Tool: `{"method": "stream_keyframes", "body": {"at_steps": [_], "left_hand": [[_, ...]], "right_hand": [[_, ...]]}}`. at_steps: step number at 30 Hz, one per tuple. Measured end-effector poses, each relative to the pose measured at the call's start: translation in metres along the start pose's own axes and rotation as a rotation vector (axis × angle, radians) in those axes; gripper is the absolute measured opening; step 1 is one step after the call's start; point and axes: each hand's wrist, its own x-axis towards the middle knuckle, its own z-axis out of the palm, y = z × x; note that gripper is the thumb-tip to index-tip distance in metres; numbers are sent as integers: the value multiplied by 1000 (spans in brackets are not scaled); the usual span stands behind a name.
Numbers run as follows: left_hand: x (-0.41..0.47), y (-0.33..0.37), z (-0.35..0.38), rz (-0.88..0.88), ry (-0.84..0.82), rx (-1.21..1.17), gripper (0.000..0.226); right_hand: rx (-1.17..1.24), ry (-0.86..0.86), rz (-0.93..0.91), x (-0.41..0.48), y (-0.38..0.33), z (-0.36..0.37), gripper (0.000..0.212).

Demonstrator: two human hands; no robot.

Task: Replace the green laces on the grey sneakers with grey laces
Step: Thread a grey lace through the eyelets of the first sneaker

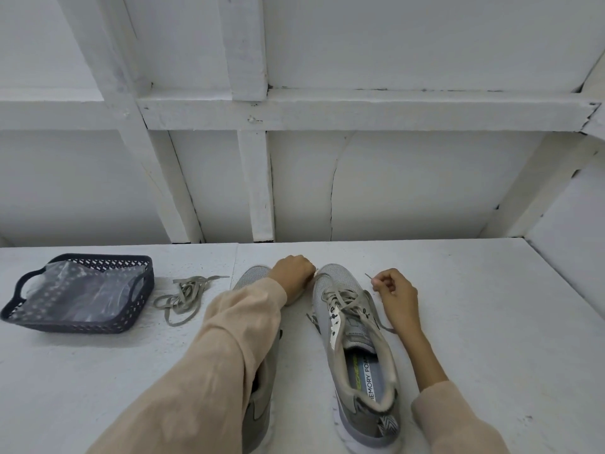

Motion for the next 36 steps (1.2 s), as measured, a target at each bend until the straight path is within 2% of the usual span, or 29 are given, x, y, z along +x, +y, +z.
{"method": "stream_keyframes", "body": {"at_steps": [3,6,9,12,15,21,26,32,36], "left_hand": [[-2,2,0,-79,4,-5,27],[0,-5,-1,-159,49,-176,36],[-6,-10,-9,-206,142,-500,30],[-24,-4,-21,-226,226,-979,16],[-44,4,-24,-112,183,-1252,6],[-67,15,-29,50,252,-1374,16],[-82,19,-31,128,199,-1432,42],[-83,19,-25,128,179,-1473,19],[-88,20,-23,127,182,-1382,19]], "right_hand": [[178,-87,43,-10,-18,-9,19],[275,-185,69,-20,-32,-27,15],[296,-272,59,-31,-45,-43,10],[294,-373,26,-40,-57,-52,8],[291,-439,-1,-49,-64,-54,9],[254,-414,-28,-60,-64,-52,14],[206,-368,-7,-65,-60,-51,13],[122,-323,-38,-68,-64,-53,18],[67,-329,-54,-69,-64,-53,19]]}}
